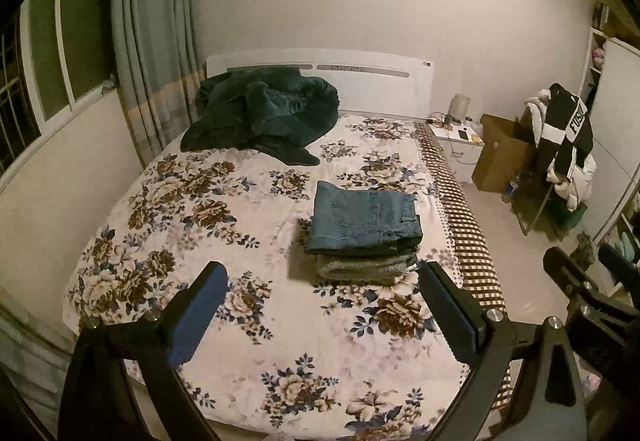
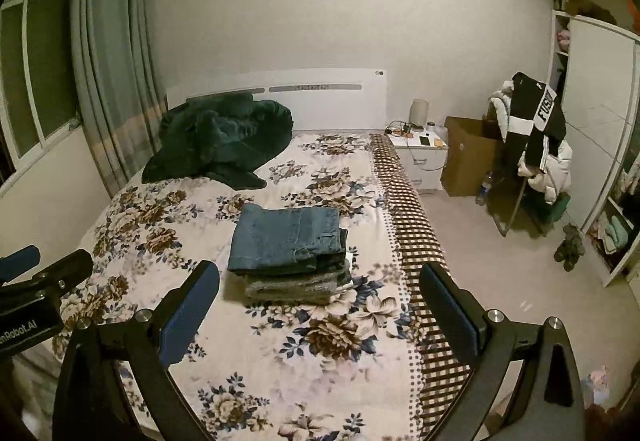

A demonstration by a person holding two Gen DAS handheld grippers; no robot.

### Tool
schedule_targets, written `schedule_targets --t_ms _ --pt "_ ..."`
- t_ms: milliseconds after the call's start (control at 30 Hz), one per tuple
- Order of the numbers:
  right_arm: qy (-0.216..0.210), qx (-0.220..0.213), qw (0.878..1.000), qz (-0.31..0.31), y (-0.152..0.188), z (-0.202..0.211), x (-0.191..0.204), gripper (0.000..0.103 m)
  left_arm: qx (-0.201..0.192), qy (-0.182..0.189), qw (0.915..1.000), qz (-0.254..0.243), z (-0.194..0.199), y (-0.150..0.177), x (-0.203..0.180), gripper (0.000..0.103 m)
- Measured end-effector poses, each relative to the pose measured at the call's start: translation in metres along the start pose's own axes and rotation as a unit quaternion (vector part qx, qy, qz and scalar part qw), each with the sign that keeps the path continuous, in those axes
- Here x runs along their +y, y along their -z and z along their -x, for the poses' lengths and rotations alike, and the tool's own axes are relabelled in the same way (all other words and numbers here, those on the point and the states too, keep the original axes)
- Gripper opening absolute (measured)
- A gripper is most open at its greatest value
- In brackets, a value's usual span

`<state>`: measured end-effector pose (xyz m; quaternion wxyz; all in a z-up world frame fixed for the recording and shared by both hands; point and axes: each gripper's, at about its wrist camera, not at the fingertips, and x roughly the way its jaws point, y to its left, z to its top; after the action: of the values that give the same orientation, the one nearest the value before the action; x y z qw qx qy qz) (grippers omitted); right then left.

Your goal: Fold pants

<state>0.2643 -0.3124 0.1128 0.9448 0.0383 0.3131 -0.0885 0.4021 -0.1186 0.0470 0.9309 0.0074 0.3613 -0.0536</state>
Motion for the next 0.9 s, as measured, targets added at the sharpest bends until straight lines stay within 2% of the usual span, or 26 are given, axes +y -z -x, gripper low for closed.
schedule_targets --t_ms 167,900 --pt "0.001 -0.005 1.0 -0.008 -0.006 0.015 0.002 0.102 -0.006 0.005 1.0 0.002 0.01 0.005 0.004 0.103" --pt "0.004 -0.004 1.0 -0.013 -0.005 0.036 0.008 0.103 -0.012 -0.01 0.9998 -0.012 0.031 0.013 0.008 0.103"
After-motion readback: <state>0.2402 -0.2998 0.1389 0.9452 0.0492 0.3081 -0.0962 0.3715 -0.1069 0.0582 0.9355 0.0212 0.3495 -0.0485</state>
